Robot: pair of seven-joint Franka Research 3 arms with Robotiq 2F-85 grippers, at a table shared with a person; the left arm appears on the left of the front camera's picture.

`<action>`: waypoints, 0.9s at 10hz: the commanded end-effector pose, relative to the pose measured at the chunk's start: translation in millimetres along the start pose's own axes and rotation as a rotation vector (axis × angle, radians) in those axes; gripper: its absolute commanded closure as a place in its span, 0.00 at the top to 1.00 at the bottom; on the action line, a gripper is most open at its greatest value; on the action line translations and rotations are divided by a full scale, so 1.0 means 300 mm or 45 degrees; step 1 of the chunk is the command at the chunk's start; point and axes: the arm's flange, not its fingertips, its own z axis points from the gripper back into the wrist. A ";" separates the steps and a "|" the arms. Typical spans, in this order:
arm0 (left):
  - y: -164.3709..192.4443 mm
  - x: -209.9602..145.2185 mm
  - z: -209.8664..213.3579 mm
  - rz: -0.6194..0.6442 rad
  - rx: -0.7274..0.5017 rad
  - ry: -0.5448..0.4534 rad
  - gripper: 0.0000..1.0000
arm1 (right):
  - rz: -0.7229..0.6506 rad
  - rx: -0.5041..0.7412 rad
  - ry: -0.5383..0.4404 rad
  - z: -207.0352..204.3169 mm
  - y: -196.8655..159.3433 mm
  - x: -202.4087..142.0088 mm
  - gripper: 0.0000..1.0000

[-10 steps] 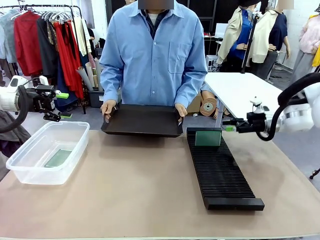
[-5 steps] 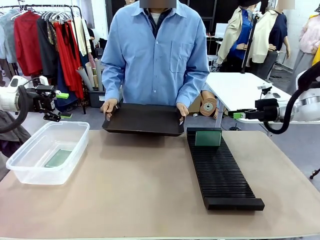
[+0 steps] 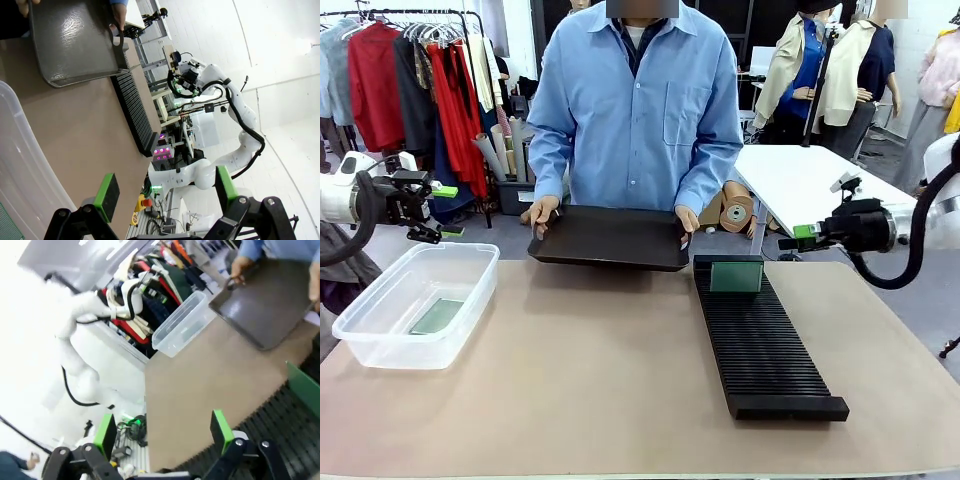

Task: Sort PCBs into racks and boxes based on the side picked up.
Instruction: If the short side of the Blank PCB is picked up, insert it into the PCB Rack ; if the long side is picked up, place it in the Organizing box.

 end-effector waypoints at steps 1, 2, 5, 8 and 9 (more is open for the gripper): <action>-0.008 0.001 0.004 -0.006 -0.006 -0.003 1.00 | -0.195 -0.084 0.071 -0.026 0.072 0.039 1.00; -0.008 0.001 0.004 -0.006 -0.006 -0.003 1.00 | -0.318 -0.080 0.099 -0.037 0.097 0.042 1.00; -0.008 0.001 0.004 -0.006 -0.006 -0.003 1.00 | -0.490 0.045 0.027 -0.049 0.131 0.047 1.00; -0.008 0.001 0.004 -0.006 -0.006 -0.003 1.00 | -0.534 0.176 -0.011 -0.054 0.080 0.049 1.00; -0.008 0.001 0.004 -0.006 -0.006 -0.003 1.00 | -0.474 0.062 0.037 -0.058 0.105 0.049 1.00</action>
